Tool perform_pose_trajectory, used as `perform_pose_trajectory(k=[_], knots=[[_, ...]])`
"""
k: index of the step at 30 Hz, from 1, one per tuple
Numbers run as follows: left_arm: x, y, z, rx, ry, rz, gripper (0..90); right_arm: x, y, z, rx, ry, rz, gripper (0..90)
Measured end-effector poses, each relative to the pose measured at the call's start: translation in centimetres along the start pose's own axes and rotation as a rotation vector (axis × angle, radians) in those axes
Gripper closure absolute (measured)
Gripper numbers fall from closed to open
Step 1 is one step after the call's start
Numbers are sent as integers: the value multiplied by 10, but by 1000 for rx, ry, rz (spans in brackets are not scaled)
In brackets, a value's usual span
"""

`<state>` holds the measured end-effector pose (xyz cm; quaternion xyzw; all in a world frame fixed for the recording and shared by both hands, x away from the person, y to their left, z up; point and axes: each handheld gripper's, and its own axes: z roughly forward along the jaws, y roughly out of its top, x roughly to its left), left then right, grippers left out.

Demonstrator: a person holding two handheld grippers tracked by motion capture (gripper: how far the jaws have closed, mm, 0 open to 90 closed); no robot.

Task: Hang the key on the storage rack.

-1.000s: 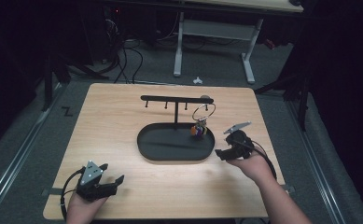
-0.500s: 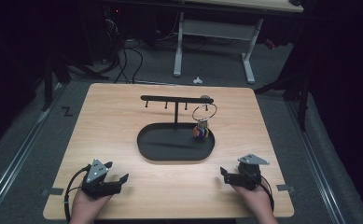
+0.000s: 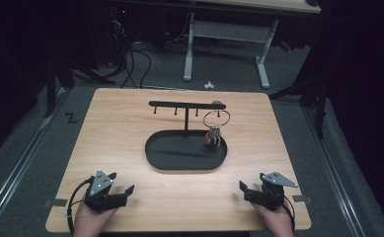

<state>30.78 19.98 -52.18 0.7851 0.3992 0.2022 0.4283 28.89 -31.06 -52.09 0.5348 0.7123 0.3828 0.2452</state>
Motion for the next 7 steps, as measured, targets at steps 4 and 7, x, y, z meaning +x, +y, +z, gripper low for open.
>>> perform_pose_trajectory(k=[4, 7], knots=[[2, -1, -1, 1, -5, 5, 203, 3, 2, 0, -5, -4, -15, 110], [4, -2, -5, -8, -4, 1, 202, 5, 4, 1, -10, -6, -19, 109]])
